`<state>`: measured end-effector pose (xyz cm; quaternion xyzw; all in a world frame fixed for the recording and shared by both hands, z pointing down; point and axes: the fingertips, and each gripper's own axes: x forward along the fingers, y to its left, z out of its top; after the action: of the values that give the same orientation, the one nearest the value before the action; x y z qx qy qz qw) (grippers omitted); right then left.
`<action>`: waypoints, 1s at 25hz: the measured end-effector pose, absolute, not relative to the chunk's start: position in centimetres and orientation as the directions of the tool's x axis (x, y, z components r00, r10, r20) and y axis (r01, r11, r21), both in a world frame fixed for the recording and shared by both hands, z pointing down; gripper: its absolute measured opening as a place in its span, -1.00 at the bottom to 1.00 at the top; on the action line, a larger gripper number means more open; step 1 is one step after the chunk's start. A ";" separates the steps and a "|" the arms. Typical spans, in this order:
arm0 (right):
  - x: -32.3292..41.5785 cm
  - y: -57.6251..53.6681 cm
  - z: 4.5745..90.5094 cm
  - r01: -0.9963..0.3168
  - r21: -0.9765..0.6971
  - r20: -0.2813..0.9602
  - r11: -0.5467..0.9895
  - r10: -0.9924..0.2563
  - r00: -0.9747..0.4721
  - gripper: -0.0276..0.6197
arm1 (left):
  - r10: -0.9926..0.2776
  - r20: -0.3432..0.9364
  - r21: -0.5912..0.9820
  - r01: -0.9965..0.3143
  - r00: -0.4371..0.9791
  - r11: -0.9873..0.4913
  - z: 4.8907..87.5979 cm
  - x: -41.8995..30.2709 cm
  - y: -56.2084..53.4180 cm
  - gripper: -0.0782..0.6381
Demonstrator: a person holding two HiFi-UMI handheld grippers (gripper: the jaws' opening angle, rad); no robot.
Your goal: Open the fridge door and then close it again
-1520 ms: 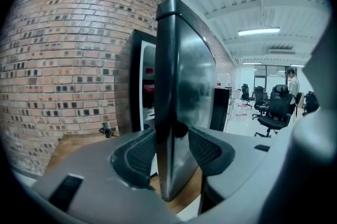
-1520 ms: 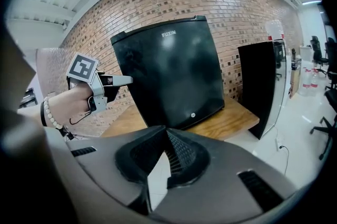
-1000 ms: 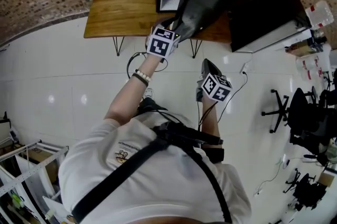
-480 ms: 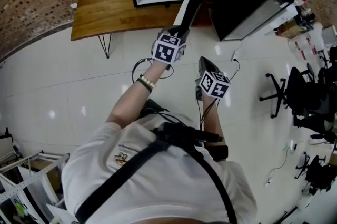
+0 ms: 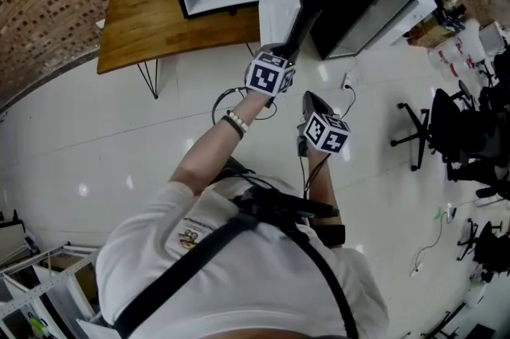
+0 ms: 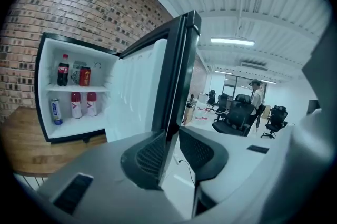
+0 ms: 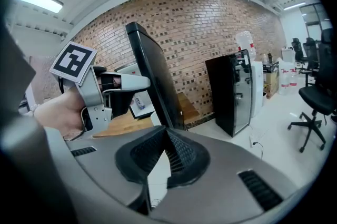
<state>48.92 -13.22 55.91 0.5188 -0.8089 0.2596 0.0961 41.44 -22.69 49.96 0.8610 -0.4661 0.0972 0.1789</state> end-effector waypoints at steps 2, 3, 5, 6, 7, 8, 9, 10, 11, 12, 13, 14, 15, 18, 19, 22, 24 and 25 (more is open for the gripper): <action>49.8 -13.3 55.9 -0.889 -0.327 0.423 0.320 -0.791 -0.441 -0.87 | -0.759 0.337 0.213 -0.830 0.557 -0.515 49.9 42.8 -23.2 -0.56; 50.2 -13.3 55.8 -0.888 -0.330 0.422 0.319 -0.792 -0.441 -0.87 | -0.756 0.339 0.210 -0.828 0.560 -0.520 49.9 43.4 -23.4 -0.57; 50.9 -13.4 55.5 -0.887 -0.336 0.418 0.317 -0.794 -0.442 -0.87 | -0.751 0.347 0.205 -0.827 0.562 -0.524 49.7 44.3 -23.6 -0.58; 51.1 -13.4 55.3 -0.887 -0.338 0.414 0.315 -0.796 -0.441 -0.87 | -0.748 0.350 0.202 -0.825 0.564 -0.528 49.7 44.6 -23.5 -0.58; 51.2 -13.5 55.2 -0.886 -0.340 0.412 0.315 -0.797 -0.441 -0.87 | -0.743 0.353 0.198 -0.822 0.568 -0.534 49.7 44.8 -23.4 -0.59; 51.1 -13.6 55.2 -0.885 -0.342 0.410 0.316 -0.797 -0.443 -0.87 | -0.735 0.355 0.195 -0.815 0.578 -0.546 49.8 44.9 -23.2 -0.58; 50.7 -13.7 55.3 -0.883 -0.342 0.409 0.322 -0.794 -0.449 -0.87 | -0.724 0.356 0.193 -0.804 0.591 -0.562 49.8 44.8 -22.9 -0.58; 50.1 -13.9 55.3 -0.879 -0.342 0.410 0.332 -0.789 -0.458 -0.87 | -0.713 0.356 0.193 -0.794 0.605 -0.577 49.8 44.5 -22.4 -0.58; 49.4 -14.1 55.4 -0.875 -0.340 0.411 0.346 -0.782 -0.469 -0.87 | -0.706 0.354 0.192 -0.786 0.613 -0.587 49.7 44.0 -21.9 -0.58; 48.7 -14.2 55.4 -0.870 -0.337 0.412 0.360 -0.774 -0.480 -0.87 | -0.706 0.351 0.189 -0.785 0.615 -0.590 49.5 43.4 -21.3 -0.58; 48.0 -14.3 55.3 -0.865 -0.334 0.414 0.375 -0.766 -0.492 -0.87 | -0.710 0.348 0.185 -0.787 0.612 -0.588 49.4 42.6 -20.7 -0.60; 47.2 -14.3 55.3 -0.859 -0.332 0.416 0.390 -0.757 -0.505 -0.87 | -0.717 0.345 0.183 -0.793 0.606 -0.582 49.3 41.6 -20.1 -0.67; 46.4 -14.2 55.3 -0.852 -0.330 0.417 0.406 -0.747 -0.517 -0.87 | -0.726 0.343 0.182 -0.800 0.596 -0.571 49.3 40.6 -19.5 -0.71; 43.8 -13.9 55.4 -0.833 -0.329 0.418 0.444 -0.723 -0.550 -0.87 | -0.756 0.354 0.167 -0.833 0.550 -0.527 49.8 37.0 -17.7 -0.78; 43.0 -13.8 55.4 -0.828 -0.332 0.418 0.452 -0.717 -0.559 -0.87 | -0.769 0.360 0.150 -0.846 0.528 -0.511 50.1 35.7 -17.1 -0.78; 40.8 -13.8 55.5 -0.812 -0.340 0.414 0.475 -0.700 -0.582 -0.87 | -0.808 0.360 0.118 -0.882 0.466 -0.456 50.8 31.7 -15.9 -0.78; 39.5 -13.8 55.5 -0.800 -0.347 0.411 0.490 -0.687 -0.599 -0.87 | -0.832 0.358 0.120 -0.905 0.424 -0.409 51.4 29.2 -15.1 -0.78; 38.9 -13.8 55.4 -0.794 -0.350 0.408 0.497 -0.682 -0.607 -0.87 | -0.842 0.357 0.123 -0.914 0.403 -0.385 51.6 28.0 -14.7 -0.78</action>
<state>38.91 -13.76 55.39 0.4300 -0.8583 0.2584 0.1083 28.03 -14.74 51.64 0.8238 -0.5332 0.1187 0.1517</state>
